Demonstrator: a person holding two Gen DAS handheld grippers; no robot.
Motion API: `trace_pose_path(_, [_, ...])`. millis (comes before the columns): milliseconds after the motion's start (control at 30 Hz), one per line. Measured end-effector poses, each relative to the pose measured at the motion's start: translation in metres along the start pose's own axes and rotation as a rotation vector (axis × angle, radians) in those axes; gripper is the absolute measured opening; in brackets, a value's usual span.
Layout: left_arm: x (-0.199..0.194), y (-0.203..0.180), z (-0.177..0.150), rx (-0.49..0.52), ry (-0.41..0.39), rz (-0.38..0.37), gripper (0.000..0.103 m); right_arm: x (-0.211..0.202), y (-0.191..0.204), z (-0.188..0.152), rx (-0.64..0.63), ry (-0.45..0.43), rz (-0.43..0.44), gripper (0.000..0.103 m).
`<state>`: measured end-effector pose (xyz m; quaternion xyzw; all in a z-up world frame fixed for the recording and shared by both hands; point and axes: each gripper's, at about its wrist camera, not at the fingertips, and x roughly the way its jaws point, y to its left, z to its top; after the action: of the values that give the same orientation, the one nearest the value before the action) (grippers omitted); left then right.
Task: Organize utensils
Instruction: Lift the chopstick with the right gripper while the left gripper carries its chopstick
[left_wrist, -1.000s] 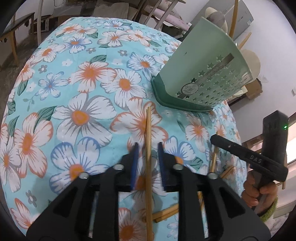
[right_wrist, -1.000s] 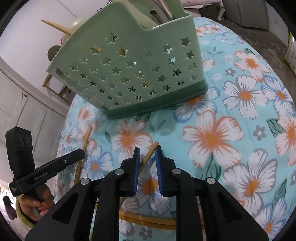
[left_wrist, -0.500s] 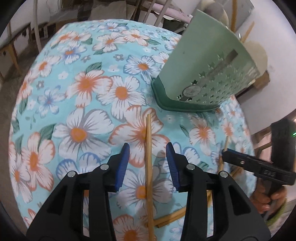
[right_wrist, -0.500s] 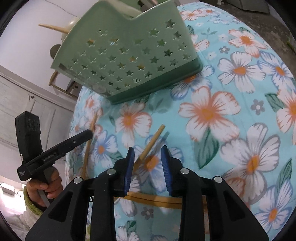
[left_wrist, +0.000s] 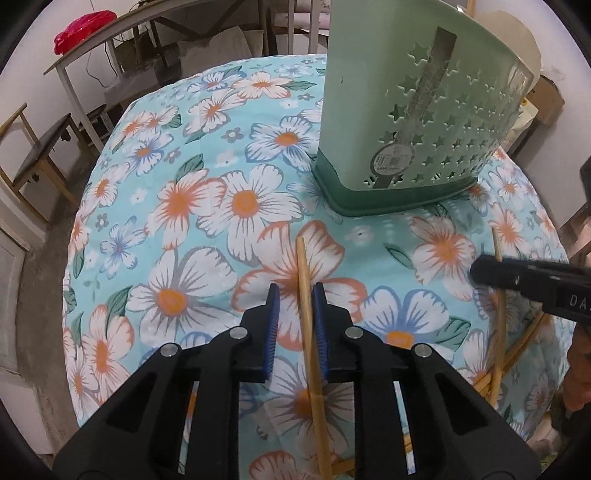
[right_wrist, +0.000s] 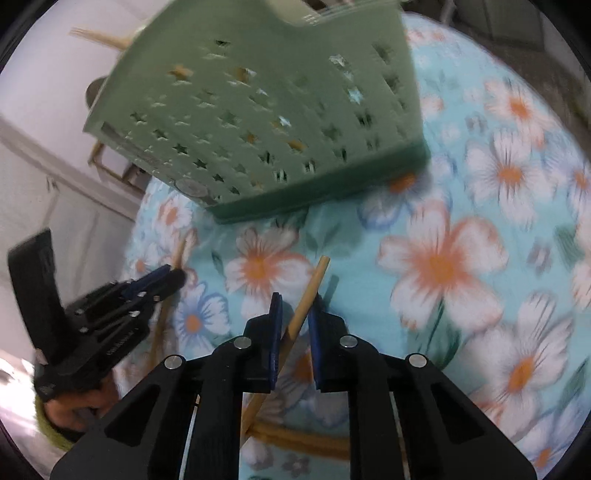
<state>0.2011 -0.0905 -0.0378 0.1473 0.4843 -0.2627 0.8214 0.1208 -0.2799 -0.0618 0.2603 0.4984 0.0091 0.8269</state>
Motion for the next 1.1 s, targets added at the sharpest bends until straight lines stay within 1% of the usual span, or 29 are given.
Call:
trace_pose_path(33, [0.000,0.000,0.000,0.001,0.001,0.003,0.016,0.002,0.003,0.003,-0.026,0.005,-0.018,0.014])
trace_pose_path(200, [0.000,-0.003,0.000,0.025,0.003,0.025,0.015,0.012,0.008,0.010,-0.052,0.026,-0.037,0.014])
trace_pose_path(467, [0.004,-0.006,0.003,0.044,0.006,0.048,0.015,0.016,0.007,0.015,-0.044,0.028,-0.009,0.012])
trace_pose_path(600, [0.006,-0.008,0.005,0.053,0.006,0.058,0.015,0.009,-0.003,0.015,-0.053,0.034,-0.003,0.006])
trace_pose_path(767, [0.008,-0.010,0.007,0.060,0.006,0.074,0.014,0.006,-0.006,0.014,-0.051,0.041,0.004,0.006])
trace_pose_path(833, [0.008,-0.011,0.006,0.063,0.006,0.078,0.013,0.008,-0.006,0.015,-0.046,0.046,0.012,0.006])
trace_pose_path(933, [0.009,-0.012,0.007,0.061,0.005,0.077,0.006,0.008,-0.008,0.016,-0.049,0.055,0.019,0.006])
trace_pose_path(1100, [0.006,-0.014,0.007,0.045,-0.006,0.079,0.005,0.007,-0.011,0.019,-0.052,0.068,0.034,0.006])
